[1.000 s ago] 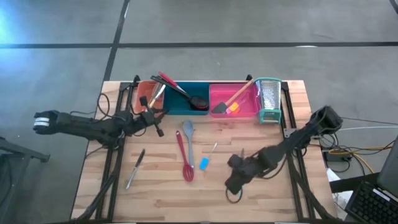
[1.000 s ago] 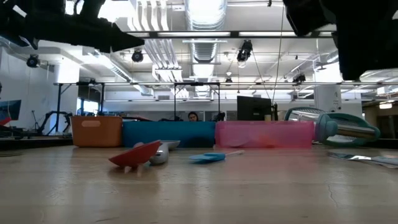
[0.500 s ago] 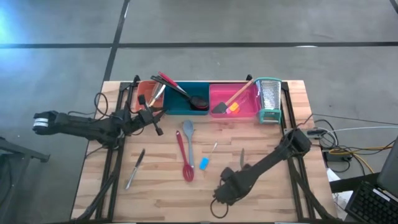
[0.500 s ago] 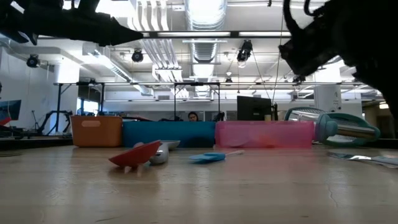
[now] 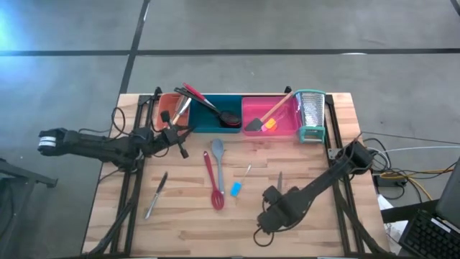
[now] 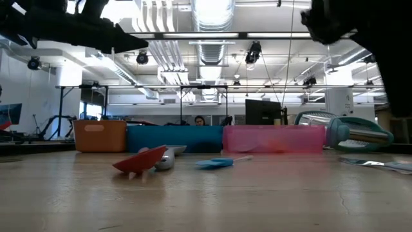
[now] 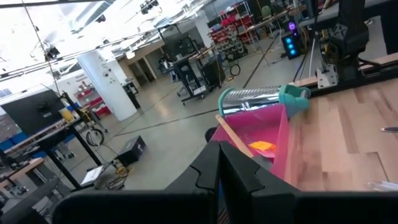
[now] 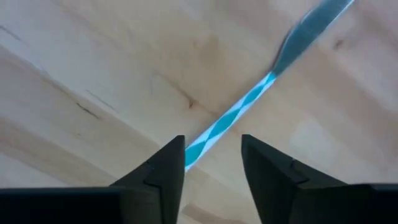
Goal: Pick & Place Kitchen Items
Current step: Put the white patterned knife into the orange bin
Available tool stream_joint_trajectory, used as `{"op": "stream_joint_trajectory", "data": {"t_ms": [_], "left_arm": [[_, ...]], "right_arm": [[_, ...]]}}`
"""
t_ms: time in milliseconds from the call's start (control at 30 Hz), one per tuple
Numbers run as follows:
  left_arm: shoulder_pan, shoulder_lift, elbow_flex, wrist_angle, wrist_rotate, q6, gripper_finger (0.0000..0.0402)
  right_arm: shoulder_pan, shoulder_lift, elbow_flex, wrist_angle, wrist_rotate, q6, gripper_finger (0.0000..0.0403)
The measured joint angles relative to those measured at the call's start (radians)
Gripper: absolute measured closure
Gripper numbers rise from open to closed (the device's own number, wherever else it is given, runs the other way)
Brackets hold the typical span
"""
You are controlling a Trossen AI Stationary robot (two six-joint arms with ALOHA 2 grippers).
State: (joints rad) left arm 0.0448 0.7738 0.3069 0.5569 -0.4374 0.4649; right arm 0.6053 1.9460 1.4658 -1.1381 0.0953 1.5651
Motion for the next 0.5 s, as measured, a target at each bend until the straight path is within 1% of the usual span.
{"op": "stream_joint_trajectory", "data": {"t_ms": [100,167,267,367,433,500], "left_arm": [[0.0,0.0,0.0,0.0,0.0,-0.006,0.039],[0.0,0.0,0.0,0.0,0.0,-0.012,0.039],[0.0,0.0,0.0,0.0,0.0,-0.015,0.039],[0.0,0.0,0.0,0.0,0.0,-0.019,0.039],[0.0,0.0,0.0,-0.004,0.0,-0.02,0.039],[0.0,0.0,0.0,-0.009,0.0,-0.021,0.039]], "right_arm": [[0.006,-0.005,-0.057,0.069,-0.047,0.022,0.023],[0.007,-0.007,-0.091,0.136,-0.051,0.03,0.0214],[0.008,-0.008,-0.135,0.182,-0.071,0.033,0.0196],[0.008,-0.008,-0.177,0.213,-0.101,0.048,0.0185],[0.01,-0.008,-0.199,0.216,-0.104,0.061,0.018],[0.01,-0.009,-0.226,0.261,-0.104,0.067,0.0179]]}}
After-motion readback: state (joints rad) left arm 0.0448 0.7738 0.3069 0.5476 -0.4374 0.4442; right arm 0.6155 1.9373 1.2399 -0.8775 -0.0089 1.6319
